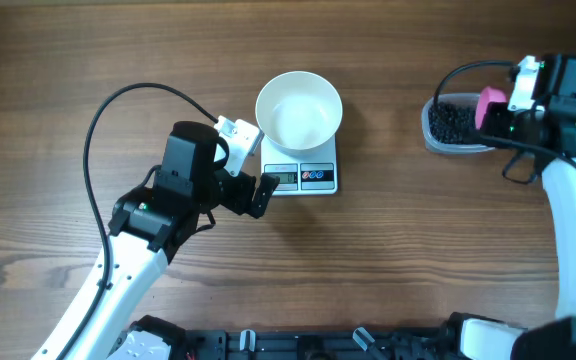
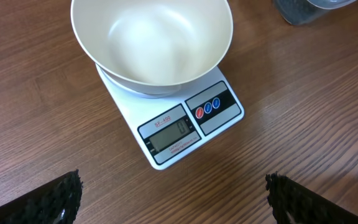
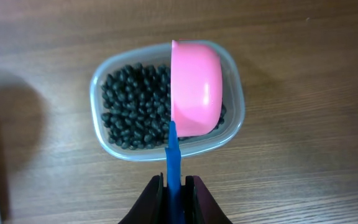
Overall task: Scoop item into bowl and weigh 150g on scale
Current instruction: 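Lower the pink scoop with the right gripper into the bean tub, then drag the scoop through the black beans with the right gripper to fill it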
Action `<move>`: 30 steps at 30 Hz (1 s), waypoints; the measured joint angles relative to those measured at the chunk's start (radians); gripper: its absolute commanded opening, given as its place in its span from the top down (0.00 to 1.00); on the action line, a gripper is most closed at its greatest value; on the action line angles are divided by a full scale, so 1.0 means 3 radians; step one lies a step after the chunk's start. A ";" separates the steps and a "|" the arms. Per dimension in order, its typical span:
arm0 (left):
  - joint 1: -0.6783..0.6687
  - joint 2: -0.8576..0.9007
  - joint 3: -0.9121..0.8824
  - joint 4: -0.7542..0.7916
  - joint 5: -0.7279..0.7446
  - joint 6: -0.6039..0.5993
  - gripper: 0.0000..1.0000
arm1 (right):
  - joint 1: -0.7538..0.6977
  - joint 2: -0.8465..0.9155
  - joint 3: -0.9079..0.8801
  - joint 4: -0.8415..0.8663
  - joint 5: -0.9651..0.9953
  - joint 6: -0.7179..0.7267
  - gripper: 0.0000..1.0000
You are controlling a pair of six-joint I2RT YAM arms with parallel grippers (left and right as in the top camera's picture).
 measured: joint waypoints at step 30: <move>0.0000 0.0000 0.0000 0.0000 0.0000 0.0000 0.00 | -0.0006 0.0573 0.0013 -0.0039 -0.0308 -0.0456 0.96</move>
